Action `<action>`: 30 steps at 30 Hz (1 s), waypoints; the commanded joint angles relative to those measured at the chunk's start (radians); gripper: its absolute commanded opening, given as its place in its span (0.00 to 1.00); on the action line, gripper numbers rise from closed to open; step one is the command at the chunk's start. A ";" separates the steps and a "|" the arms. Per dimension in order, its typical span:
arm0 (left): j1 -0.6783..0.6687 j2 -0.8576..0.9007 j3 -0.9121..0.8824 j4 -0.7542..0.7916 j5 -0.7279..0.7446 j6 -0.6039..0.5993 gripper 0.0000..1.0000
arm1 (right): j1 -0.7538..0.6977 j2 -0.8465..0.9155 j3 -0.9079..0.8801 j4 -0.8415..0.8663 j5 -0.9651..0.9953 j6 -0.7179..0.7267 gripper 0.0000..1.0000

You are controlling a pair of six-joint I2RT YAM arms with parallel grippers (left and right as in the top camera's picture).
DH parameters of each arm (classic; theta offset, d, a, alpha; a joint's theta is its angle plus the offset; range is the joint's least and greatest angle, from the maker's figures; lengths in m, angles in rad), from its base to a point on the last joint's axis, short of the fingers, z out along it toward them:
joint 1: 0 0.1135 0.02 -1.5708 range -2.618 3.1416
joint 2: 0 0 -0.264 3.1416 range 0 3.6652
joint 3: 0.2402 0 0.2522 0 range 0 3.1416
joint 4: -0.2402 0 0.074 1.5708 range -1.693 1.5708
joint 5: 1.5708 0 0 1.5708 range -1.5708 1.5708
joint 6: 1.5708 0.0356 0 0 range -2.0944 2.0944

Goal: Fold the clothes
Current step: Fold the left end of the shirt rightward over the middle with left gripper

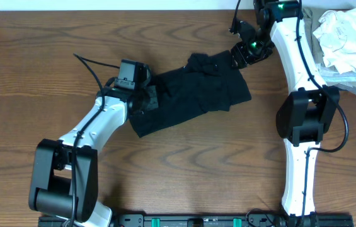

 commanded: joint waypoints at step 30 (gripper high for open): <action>-0.159 -0.083 0.021 0.029 -0.009 -0.042 0.71 | -0.003 0.001 -0.006 0.019 -0.011 0.006 0.69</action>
